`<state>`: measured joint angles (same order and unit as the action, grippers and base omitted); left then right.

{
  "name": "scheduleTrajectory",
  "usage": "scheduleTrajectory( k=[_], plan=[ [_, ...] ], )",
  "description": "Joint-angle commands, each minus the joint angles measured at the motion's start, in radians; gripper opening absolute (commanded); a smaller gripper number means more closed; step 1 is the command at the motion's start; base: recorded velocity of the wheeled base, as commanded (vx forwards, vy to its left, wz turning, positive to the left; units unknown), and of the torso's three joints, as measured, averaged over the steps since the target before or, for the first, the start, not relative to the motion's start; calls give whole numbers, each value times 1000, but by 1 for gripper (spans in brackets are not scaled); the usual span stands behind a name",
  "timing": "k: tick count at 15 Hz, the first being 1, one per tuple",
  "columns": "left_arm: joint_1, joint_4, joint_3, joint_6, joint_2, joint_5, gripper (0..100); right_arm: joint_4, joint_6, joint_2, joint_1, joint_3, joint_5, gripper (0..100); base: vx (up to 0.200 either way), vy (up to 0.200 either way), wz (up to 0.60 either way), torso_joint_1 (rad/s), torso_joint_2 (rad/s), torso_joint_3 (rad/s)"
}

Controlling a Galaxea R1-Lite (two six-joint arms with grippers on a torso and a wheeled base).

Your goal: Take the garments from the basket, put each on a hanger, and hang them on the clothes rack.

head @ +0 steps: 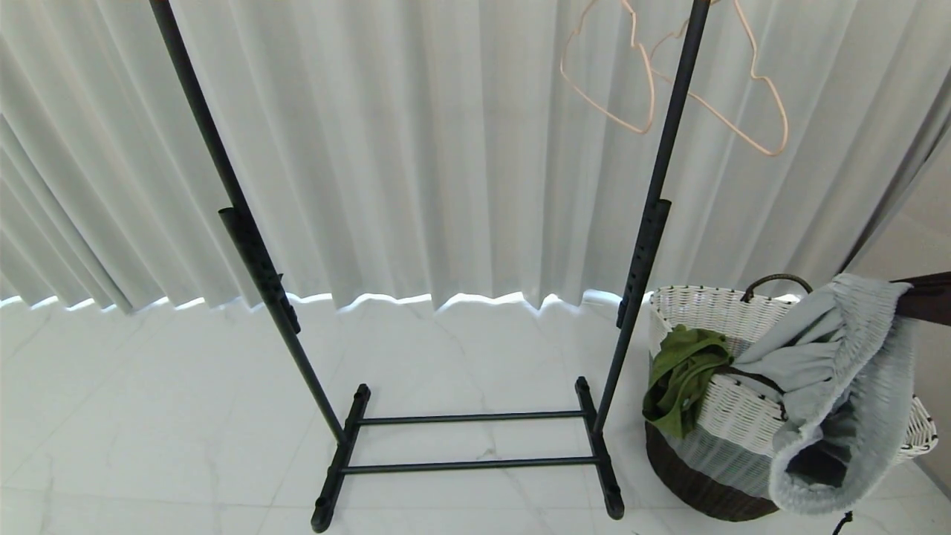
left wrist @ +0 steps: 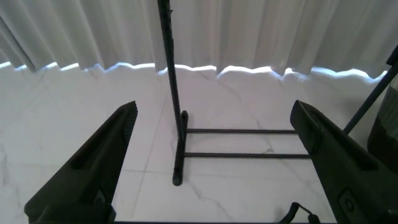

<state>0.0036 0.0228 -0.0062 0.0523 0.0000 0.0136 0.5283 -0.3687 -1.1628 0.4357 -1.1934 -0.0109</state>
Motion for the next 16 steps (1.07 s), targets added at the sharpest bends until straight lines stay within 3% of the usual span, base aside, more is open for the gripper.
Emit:
scheduleTrajectory(
  k=[1, 4, 6, 9, 11, 12, 15, 16],
  plan=[
    [1, 0, 0, 0, 0, 0, 100, -1, 34, -28, 83, -3, 0, 0, 0, 0, 0, 0, 0, 0],
    [-1, -32, -12, 3, 0, -21, 100, -1, 159, -35, 186, -3, 2, 0, 0, 0, 0, 0, 0, 0],
    [-17, -67, -161, -17, 60, -192, 100, -2, 228, -35, 238, -5, 3, 0, 0, 0, 0, 0, 0, 0],
    [-24, -75, -400, -17, 319, -299, 100, -2, 329, -25, 290, -5, 6, 0, 0, 0, 0, 0, 0, 0],
    [-44, -75, -499, -19, 500, -377, 100, -7, 372, -20, 290, -5, 3, 0, 0, 0, 0, 0, 0, 0],
    [-94, -75, -522, -20, 580, -417, 100, -8, 393, -17, 290, -6, 0, 0, 0, 0, 0, 0, 0, 0],
    [-396, -90, -577, -26, 824, -417, 100, -10, 432, 9, 284, -5, -1, 0, 0, 0, 0, 0, 0, 0],
    [-441, -109, -595, -28, 873, -416, 100, -8, 432, 14, 278, -6, -3, 0, 0, 0, 0, 0, 0, 0]
  ],
)
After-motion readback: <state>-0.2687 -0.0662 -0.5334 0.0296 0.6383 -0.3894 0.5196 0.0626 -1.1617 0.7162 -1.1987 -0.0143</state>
